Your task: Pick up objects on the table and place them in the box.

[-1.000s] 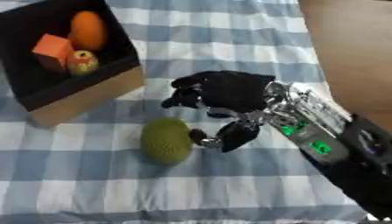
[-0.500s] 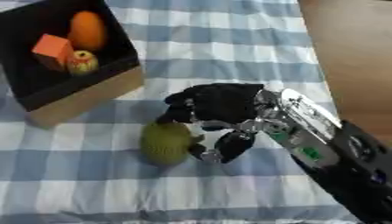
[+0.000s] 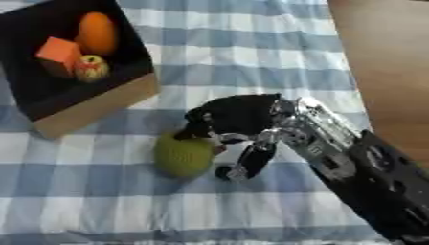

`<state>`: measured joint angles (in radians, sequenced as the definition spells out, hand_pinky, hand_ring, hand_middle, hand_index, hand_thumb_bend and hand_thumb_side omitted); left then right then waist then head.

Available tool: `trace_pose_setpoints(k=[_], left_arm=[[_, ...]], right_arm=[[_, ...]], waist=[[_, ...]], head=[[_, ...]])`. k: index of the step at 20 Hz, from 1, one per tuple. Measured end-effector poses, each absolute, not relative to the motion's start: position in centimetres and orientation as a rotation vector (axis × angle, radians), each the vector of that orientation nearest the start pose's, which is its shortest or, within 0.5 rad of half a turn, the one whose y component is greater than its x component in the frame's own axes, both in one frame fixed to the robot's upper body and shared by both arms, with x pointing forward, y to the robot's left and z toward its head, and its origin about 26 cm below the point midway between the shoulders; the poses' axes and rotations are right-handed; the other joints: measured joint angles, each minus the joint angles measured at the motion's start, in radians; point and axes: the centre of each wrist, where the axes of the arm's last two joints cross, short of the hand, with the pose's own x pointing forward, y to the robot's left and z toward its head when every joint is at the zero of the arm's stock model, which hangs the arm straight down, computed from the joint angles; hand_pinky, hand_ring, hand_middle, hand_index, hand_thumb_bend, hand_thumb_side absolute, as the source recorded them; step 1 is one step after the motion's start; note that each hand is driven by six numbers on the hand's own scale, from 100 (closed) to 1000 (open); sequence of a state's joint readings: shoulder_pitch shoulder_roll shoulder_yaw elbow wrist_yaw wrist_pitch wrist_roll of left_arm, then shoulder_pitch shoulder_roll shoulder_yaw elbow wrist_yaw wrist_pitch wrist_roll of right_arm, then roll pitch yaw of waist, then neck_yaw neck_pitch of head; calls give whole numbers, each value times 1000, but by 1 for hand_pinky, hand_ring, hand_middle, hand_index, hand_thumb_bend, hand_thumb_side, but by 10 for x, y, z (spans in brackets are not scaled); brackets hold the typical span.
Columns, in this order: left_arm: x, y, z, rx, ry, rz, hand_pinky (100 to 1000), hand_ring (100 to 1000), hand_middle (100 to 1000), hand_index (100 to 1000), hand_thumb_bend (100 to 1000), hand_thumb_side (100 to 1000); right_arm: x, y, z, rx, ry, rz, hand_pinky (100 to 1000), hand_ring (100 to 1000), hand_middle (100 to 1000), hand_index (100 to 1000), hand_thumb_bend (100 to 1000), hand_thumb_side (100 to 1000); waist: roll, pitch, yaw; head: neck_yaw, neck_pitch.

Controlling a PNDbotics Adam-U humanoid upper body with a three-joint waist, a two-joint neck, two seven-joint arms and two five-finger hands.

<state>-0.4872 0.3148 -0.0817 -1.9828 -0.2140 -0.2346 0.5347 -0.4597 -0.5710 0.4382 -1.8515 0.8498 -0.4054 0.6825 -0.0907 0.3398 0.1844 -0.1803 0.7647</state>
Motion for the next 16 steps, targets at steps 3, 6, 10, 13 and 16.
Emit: trace_pose_setpoints(k=[3, 6, 10, 13, 16], left_arm=[[313, 218, 245, -487, 3443, -108, 748, 884, 743, 794, 552, 626], [313, 218, 245, -484, 3442, -107, 748, 884, 743, 794, 550, 628], [313, 218, 245, -483, 3444, -106, 748, 884, 743, 794, 552, 627], [313, 217, 245, -481, 3446, -108, 748, 884, 743, 794, 553, 626], [313, 217, 245, -479, 3446, -106, 749, 883, 742, 795, 555, 626]], right_arm=[[323, -200, 171, 760, 1865, -2775, 914, 951, 740, 944, 344, 222], [327, -197, 166, 793, 1899, -2745, 892, 916, 632, 857, 221, 127], [327, -192, 161, 812, 1972, -2686, 858, 855, 546, 769, 100, 100], [326, -189, 161, 800, 2021, -2652, 841, 819, 515, 738, 100, 109], [322, -187, 165, 768, 2050, -2634, 841, 828, 551, 768, 100, 139]], waist=[[0, 0, 0], [1, 0, 1], [1, 0, 1], [1, 0, 1], [1, 0, 1]], head=[[-2, 0], [-3, 0], [-5, 0], [-6, 0], [-6, 0]])
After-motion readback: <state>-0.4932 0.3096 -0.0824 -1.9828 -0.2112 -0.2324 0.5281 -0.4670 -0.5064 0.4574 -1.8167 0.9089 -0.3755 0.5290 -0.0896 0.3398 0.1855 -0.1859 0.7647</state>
